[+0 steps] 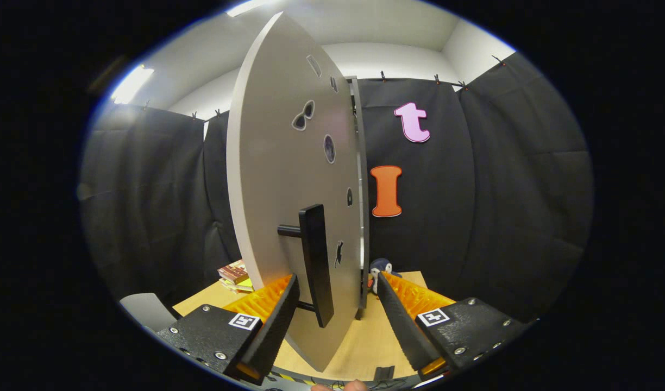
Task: Open the shoe cabinet door, grab the shoes and put them into the shoe cabinet, then close the shoe cabinet door.
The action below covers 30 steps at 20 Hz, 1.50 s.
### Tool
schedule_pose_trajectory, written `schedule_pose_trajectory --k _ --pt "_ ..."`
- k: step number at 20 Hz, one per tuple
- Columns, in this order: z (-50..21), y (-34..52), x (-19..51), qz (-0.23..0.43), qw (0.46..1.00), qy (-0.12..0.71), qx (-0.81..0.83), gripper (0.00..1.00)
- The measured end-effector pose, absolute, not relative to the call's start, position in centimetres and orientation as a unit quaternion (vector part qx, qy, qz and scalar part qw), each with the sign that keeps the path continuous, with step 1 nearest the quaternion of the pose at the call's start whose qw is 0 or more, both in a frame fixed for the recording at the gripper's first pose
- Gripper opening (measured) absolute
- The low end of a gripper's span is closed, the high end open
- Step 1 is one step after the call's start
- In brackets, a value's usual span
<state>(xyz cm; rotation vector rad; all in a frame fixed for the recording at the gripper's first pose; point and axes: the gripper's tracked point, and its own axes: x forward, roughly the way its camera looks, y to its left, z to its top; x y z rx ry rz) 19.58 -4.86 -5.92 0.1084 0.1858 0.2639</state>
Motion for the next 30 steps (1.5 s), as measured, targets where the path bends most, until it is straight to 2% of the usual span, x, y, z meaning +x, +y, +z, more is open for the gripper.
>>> schedule_pose_trajectory --k 14,30 --pt "-5.1 8.6 22.1 0.191 0.975 0.094 0.07 0.91" --pt "-6.8 19.2 30.3 0.181 0.974 0.11 0.08 0.91"
